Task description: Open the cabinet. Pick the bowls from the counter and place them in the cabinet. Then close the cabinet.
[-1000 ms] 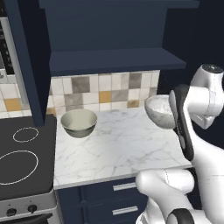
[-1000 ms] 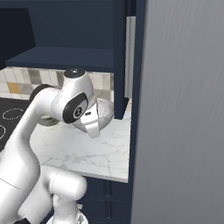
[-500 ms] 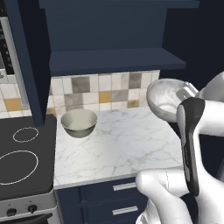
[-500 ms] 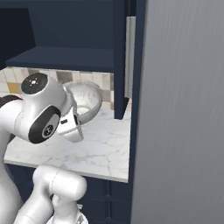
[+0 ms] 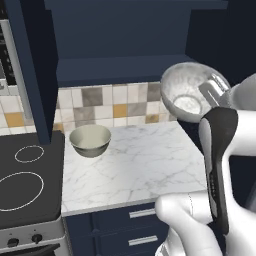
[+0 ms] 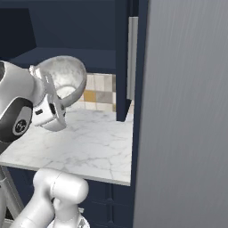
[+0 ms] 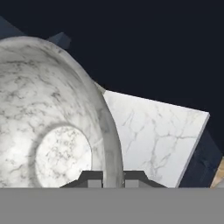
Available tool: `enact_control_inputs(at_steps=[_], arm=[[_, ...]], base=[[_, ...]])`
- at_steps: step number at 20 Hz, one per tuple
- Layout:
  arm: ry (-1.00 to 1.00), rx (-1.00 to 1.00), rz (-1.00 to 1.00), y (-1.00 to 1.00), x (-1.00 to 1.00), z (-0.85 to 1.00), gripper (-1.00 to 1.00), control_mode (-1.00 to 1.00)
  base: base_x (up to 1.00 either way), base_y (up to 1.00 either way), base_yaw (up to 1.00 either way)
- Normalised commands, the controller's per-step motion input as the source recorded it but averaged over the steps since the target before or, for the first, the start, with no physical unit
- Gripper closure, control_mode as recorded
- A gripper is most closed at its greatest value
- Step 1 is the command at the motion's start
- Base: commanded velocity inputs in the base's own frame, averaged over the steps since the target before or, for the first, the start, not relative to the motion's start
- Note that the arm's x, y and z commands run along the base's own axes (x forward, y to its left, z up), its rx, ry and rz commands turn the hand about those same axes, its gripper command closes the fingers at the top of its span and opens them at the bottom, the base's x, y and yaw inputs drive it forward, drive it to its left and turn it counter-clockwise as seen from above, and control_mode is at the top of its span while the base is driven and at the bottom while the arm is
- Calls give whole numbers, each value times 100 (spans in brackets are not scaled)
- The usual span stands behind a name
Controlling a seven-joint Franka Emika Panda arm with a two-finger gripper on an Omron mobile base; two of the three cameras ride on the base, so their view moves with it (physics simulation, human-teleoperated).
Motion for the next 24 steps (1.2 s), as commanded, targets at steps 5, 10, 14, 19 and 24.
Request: enact_control_inputs(at_steps=[5, 10, 14, 19, 24], arm=[[-1, 0, 25, 3, 4, 26, 100, -100], [-1, -9, 24, 19, 10, 12, 100, -100], [-16, -14, 7, 37, 3, 9, 100, -100], [-8, -8, 0, 45, 36, 1, 100, -100], [-9, 0, 0, 21, 47, 0, 100, -100]], base=[[0, 0, 0], [0, 0, 0], [0, 0, 0], [0, 0, 0], [0, 0, 0]])
